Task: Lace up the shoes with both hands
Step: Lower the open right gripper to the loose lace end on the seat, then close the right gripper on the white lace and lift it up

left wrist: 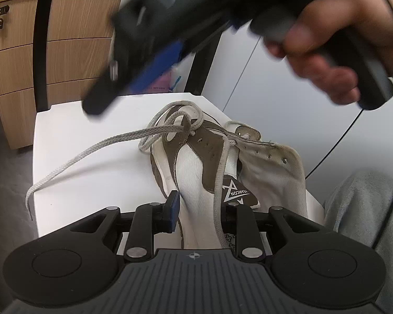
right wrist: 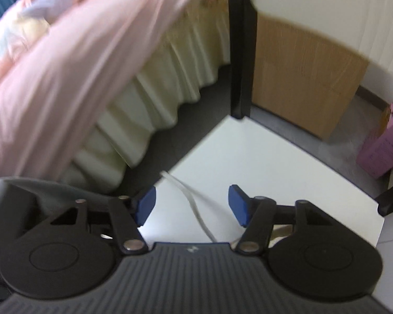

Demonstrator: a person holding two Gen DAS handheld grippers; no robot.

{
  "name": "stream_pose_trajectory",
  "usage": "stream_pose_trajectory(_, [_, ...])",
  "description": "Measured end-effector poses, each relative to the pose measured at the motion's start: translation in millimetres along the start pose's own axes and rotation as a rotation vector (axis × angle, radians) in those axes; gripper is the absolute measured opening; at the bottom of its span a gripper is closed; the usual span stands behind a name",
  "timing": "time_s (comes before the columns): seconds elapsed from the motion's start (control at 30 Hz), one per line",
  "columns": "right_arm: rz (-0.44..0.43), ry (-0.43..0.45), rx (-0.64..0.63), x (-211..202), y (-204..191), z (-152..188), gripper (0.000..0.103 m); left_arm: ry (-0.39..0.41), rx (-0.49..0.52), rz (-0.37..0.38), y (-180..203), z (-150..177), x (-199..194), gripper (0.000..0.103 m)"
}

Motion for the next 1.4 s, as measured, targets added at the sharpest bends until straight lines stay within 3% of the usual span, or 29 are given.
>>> stream_pose_trajectory(0.13, [0.032, -0.128, -0.097, 18.4, -6.9, 6.0, 0.051, -0.001, 0.007, 0.000, 0.9, -0.4, 0.8, 0.027])
stream_pose_trajectory(0.4, [0.046, -0.157, -0.125, 30.1, 4.9, 19.3, 0.043, -0.004, 0.011, -0.001, 1.3, -1.9, 2.5, 0.027])
stream_pose_trajectory(0.47, [0.055, -0.154, -0.152, 36.0, 2.7, 21.4, 0.031, -0.005, 0.012, -0.002, 1.5, -1.5, 3.1, 0.027])
stream_pose_trajectory(0.53, [0.053, -0.120, -0.147, 33.4, 0.3, 19.2, 0.005, -0.006, 0.012, -0.002, 1.9, -1.1, 3.4, 0.027])
stream_pose_trajectory(0.57, [0.050, -0.098, -0.139, 30.5, -0.9, 17.3, 0.003, -0.007, 0.013, -0.002, 2.0, -0.9, 3.5, 0.027])
stream_pose_trajectory(0.93, [-0.011, 0.161, -0.058, -13.0, -24.4, -11.1, 0.002, -0.019, 0.055, -0.019, 9.8, 1.4, 7.0, 0.026])
stream_pose_trajectory(1.4, [-0.158, 0.421, -0.146, -96.9, -109.6, -103.5, 0.002, -0.027, 0.098, -0.040, 17.0, 1.2, 9.3, 0.026])
Point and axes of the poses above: each gripper's, at about its wrist camera, not at the fingertips, and x roughly the way its jaws point, y to its right, z to its underside, the point moved 8 cm from there along x, roughly the way its jaws point, and after that the axes turned 2 degrees about -x, right-handed, at the moved point
